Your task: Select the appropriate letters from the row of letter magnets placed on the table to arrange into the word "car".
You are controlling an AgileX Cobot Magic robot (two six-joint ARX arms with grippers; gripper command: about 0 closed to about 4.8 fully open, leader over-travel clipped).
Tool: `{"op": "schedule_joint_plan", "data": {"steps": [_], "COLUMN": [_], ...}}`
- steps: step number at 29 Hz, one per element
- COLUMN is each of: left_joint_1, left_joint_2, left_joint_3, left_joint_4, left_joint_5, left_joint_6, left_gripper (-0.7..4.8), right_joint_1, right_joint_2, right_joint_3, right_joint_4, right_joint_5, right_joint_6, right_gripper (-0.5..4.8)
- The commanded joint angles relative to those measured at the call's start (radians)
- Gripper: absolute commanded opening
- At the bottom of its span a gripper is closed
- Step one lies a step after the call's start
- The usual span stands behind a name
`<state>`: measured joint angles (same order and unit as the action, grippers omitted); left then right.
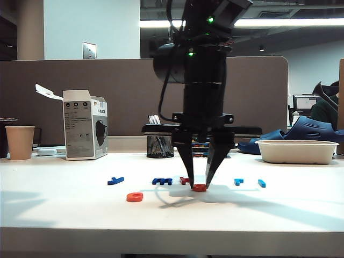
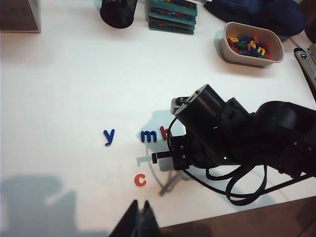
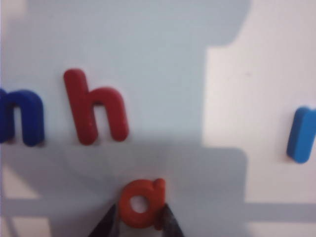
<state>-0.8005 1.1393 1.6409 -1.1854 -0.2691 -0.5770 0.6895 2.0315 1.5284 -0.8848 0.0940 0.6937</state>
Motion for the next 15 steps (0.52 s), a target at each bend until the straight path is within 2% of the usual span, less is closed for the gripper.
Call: {"op": "schedule_joint_plan", "data": {"steps": [1,15], "left_joint_1": [0.0,0.0], "left_joint_2": [-0.003,-0.003], "left_joint_3": [0.002,0.002], "left_joint_4": [0.013,0.013], "left_joint_5": [0.0,0.001], "left_joint_6": [0.001,0.001], "left_gripper": [-0.05,-0.05], "right_joint_1": [0.021,0.129], "right_joint_2": [-0.007,-0.013], "right_joint_3": [0.002,0.002], "right_joint_4": [-0.013,0.002], "right_joint_5": [-0.004,-0.007], "right_joint_6": [0.026,0.138], "right_gripper": [0.84,0.84]}}
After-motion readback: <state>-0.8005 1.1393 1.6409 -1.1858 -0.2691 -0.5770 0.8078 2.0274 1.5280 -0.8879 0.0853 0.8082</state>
